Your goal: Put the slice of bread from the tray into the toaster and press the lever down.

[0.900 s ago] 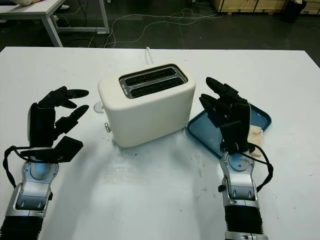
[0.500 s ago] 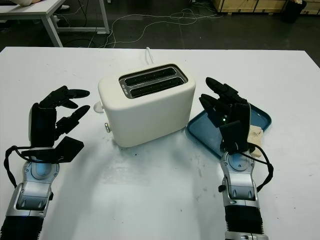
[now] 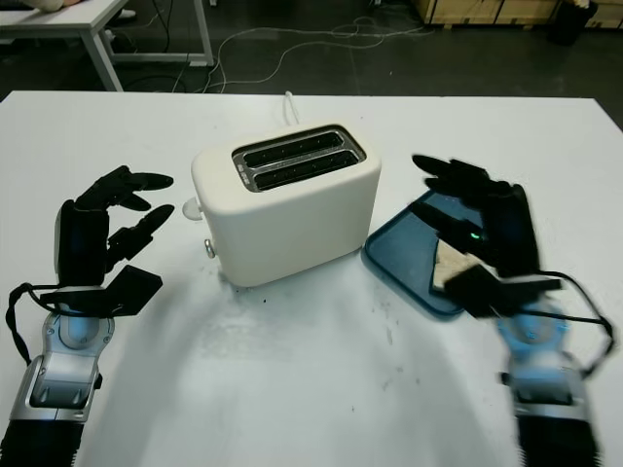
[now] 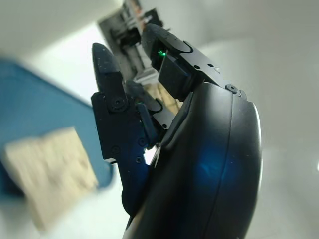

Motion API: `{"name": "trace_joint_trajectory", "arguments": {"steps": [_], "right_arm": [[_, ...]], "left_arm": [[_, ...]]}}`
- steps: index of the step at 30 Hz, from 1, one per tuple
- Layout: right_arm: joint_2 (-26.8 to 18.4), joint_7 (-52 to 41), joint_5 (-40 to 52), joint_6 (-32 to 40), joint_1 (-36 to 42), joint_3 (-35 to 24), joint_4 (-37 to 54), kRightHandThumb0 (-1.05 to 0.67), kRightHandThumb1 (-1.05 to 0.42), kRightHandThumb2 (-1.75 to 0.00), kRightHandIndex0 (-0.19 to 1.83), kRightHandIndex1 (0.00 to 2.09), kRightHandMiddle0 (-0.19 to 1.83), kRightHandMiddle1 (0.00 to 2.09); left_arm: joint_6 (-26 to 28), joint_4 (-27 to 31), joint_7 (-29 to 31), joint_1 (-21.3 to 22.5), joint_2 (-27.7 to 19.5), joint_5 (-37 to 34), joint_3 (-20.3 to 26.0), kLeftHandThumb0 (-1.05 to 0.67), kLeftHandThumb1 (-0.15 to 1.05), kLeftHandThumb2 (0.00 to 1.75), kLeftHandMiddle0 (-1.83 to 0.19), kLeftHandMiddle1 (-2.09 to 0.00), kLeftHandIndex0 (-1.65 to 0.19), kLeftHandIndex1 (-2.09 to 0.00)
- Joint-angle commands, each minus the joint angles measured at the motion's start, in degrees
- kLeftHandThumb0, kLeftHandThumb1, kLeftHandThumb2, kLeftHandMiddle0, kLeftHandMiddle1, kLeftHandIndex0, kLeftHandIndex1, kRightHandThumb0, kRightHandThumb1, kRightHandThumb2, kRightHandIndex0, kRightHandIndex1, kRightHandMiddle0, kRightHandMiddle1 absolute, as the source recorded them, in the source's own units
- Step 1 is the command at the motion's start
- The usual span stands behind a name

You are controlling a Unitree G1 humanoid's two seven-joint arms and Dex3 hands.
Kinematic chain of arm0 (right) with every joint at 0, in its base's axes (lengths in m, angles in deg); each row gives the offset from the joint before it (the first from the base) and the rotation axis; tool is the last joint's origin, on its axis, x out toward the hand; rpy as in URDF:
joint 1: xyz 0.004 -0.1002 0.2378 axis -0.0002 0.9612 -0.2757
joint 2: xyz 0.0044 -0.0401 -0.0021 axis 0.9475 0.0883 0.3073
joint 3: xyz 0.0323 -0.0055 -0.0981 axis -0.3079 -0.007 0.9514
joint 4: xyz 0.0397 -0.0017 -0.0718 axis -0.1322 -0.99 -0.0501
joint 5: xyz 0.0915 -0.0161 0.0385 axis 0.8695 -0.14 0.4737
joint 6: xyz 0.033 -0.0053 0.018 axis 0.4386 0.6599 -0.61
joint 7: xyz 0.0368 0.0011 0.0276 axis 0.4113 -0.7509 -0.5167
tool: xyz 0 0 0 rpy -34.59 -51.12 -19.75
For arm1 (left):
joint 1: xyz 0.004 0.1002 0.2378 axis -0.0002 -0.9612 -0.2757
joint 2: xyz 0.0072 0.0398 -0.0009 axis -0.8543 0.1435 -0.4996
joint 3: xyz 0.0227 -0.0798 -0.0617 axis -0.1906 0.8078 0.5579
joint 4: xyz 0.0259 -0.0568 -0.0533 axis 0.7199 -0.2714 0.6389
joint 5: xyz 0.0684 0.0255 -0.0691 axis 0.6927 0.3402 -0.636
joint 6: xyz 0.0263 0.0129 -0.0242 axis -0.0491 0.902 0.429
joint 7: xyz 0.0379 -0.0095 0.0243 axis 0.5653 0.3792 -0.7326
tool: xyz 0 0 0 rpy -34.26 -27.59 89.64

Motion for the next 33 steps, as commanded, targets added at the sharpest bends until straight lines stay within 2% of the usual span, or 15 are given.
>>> {"name": "trace_joint_trajectory", "arguments": {"steps": [1, 6, 9, 13, 22, 30, 33], "right_arm": [[-3.5, -0.57, -2.33, -1.96, 2.27, -1.28, -0.18, -0.41, -0.79, 0.0, 0.79, 0.0, 0.71, 0.0], [-10.34, -0.07, -9.05, -2.95, 5.3, -1.64, -2.45, -0.42, -0.76, 0.0, 0.69, 0.0, 0.62, 0.0], [-14.34, -1.74, -13.92, -1.71, 7.11, -0.67, -1.84, -0.48, -0.77, -0.01, 0.58, 0.0, 0.51, 0.0], [-17.24, -3.26, -21.31, 0.97, 9.8, 0.59, 1.41, -0.56, -0.76, 0.0, 0.46, 0.0, 0.39, 0.0], [-15.3, -3.08, -34.73, 9.29, 13.76, 3.53, 8.89, -0.77, -0.78, -0.01, 0.26, 0.0, 0.24, 0.0], [-13.81, -5.44, -40.42, 15.85, 14.68, 7.72, 9.44, -0.8, -0.81, -0.01, 0.06, 0.0, 0.1, 0.0], [-13.17, -2.11, -43.56, 17.54, 14.38, 9.54, 7.46, -0.8, -0.82, -0.01, 0.05, 0.0, 0.09, 0.0]], "left_arm": [[-0.39, -0.33, -0.45, 0.43, -0.24, -0.11, -0.11, -0.33, 0.92, 0.13, -0.53, -1.4, -0.69, -0.71], [0.28, 0.2, -0.08, 0.34, -0.15, -0.39, 0.03, -0.33, 0.92, 0.13, -0.53, -1.41, -0.68, -0.72], [0.31, 0.17, -0.2, 0.37, -0.15, -0.3, 0.07, -0.32, 0.92, 0.12, -0.53, -1.41, -0.68, -0.73], [-0.25, -0.28, -0.32, 0.41, -0.19, -0.64, 0.19, -0.33, 0.92, 0.13, -0.52, -1.42, -0.68, -0.73], [-1.07, -0.72, 0.44, 0.38, -1.14, -1.7, 1.13, -0.33, 0.92, 0.14, -0.51, -1.43, -0.67, -0.75], [-1.83, -1.13, 0.26, 0.68, -1.98, -1.63, 0.96, -0.33, 0.92, 0.15, -0.51, -1.47, -0.67, -0.76], [-2.51, -1.59, 0.03, 0.85, -1.93, -1.71, 0.94, -0.33, 0.92, 0.14, -0.5, -1.47, -0.67, -0.77]]}}
